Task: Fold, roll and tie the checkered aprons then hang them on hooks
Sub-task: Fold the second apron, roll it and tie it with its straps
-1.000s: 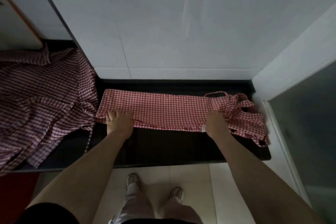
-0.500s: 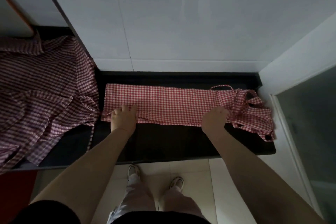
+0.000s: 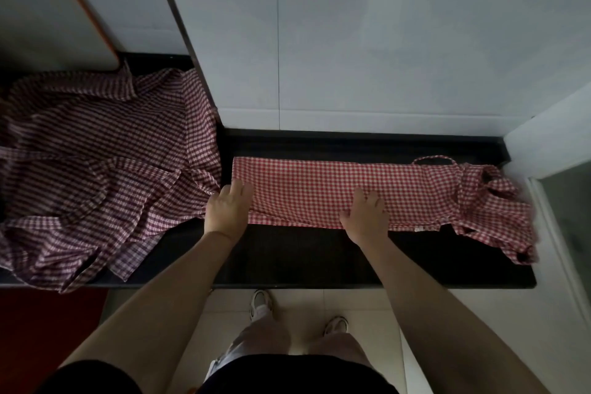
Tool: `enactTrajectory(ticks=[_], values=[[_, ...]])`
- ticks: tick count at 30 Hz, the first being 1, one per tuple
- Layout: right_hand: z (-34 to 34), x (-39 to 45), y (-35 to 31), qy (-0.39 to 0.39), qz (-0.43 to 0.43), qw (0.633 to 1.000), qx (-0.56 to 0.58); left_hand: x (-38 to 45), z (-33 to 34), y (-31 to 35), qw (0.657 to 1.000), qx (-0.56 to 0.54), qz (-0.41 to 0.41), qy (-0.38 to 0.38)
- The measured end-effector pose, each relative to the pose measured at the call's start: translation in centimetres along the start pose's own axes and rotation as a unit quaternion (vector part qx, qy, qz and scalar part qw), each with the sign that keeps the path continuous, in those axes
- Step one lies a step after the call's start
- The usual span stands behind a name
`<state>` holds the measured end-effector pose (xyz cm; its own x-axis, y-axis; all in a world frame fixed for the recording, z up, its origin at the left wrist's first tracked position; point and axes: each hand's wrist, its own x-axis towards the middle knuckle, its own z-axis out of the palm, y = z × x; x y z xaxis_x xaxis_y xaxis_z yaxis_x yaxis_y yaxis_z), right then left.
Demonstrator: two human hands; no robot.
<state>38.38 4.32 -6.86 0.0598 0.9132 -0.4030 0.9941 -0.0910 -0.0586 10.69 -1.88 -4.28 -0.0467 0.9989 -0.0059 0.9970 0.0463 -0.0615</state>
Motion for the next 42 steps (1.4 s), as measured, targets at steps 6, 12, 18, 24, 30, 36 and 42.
enactTrajectory(ticks=[6,12,18,24,30,36,42], values=[[0.8,-0.4,0.9,0.024,-0.017,0.999,-0.022,-0.2,1.4,-0.8,0.976,0.115,-0.051,-0.18],[-0.1,0.2,-0.1,0.063,-0.014,0.997,-0.03,2.1,0.0,2.4,0.998,-0.04,-0.032,-0.027],[3.0,0.2,0.1,0.058,-0.112,0.992,-0.023,4.8,3.4,6.5,0.976,-0.12,0.051,-0.177],[4.2,-0.4,2.3,0.061,-0.115,0.991,-0.029,3.9,6.5,4.7,0.976,-0.111,-0.01,-0.187],[0.6,0.6,1.8,0.097,-0.107,0.987,0.068,5.9,4.1,8.7,0.962,-0.117,-0.162,-0.187],[-2.9,2.9,8.3,0.174,-0.077,0.979,0.074,8.0,1.1,17.6,0.976,-0.157,-0.063,-0.134],[-4.9,4.9,16.3,0.226,-0.093,0.969,0.028,7.1,1.3,29.2,0.966,-0.171,0.108,-0.16]])
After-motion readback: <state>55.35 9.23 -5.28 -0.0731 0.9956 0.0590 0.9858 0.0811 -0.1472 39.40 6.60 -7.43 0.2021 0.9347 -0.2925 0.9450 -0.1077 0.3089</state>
